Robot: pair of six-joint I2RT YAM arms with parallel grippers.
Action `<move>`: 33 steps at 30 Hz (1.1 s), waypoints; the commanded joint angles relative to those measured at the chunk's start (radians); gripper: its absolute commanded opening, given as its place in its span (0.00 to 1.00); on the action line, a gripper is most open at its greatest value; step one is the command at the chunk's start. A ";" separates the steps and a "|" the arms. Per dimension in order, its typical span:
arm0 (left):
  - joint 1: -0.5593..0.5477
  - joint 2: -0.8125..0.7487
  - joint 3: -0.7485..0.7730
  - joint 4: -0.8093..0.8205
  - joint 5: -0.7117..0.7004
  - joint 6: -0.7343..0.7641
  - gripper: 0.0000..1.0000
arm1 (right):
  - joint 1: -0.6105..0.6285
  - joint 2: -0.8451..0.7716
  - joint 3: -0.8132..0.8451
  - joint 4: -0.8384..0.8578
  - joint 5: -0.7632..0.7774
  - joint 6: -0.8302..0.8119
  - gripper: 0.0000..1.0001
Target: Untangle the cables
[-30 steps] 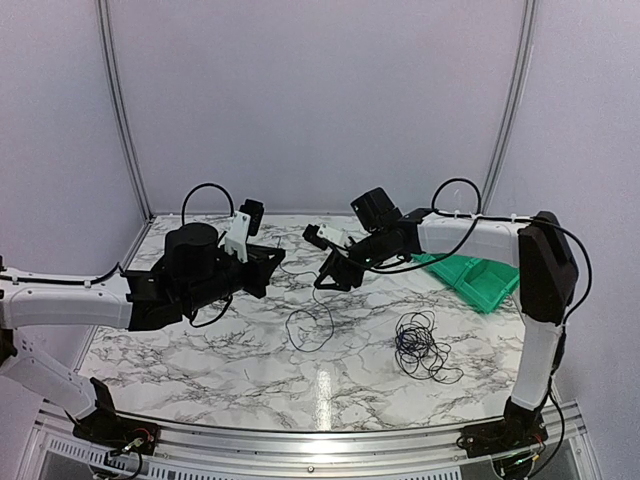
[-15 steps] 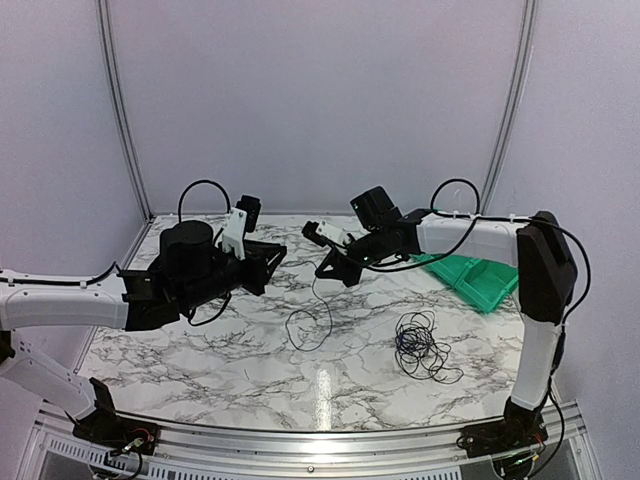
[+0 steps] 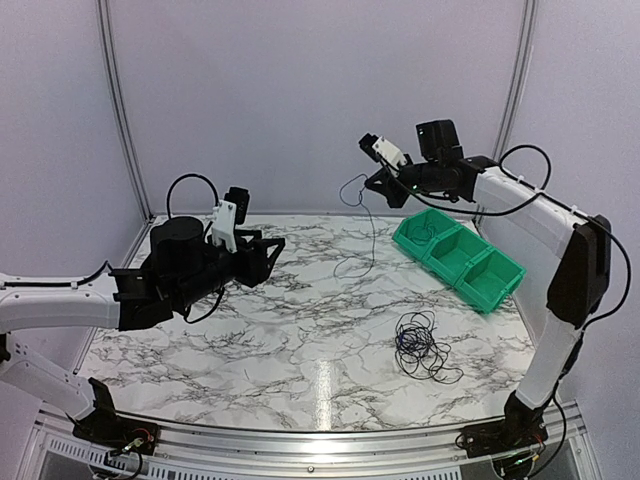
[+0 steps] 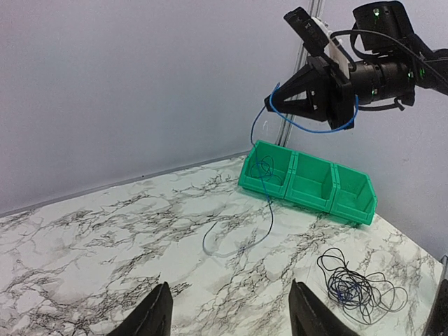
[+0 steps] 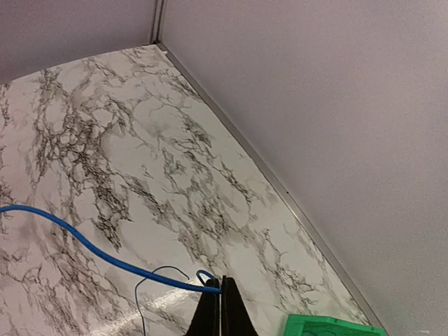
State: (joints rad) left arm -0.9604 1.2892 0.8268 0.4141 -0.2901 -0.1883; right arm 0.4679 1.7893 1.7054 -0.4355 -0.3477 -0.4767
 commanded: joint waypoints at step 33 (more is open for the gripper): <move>0.003 -0.016 0.001 -0.019 -0.036 0.049 0.63 | -0.483 0.418 0.442 -0.032 0.287 0.041 0.00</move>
State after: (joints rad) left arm -0.9604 1.2839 0.8268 0.4122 -0.3229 -0.1493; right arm -0.0078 2.1639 2.0808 -0.4496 -0.1627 -0.4107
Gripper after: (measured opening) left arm 0.624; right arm 0.016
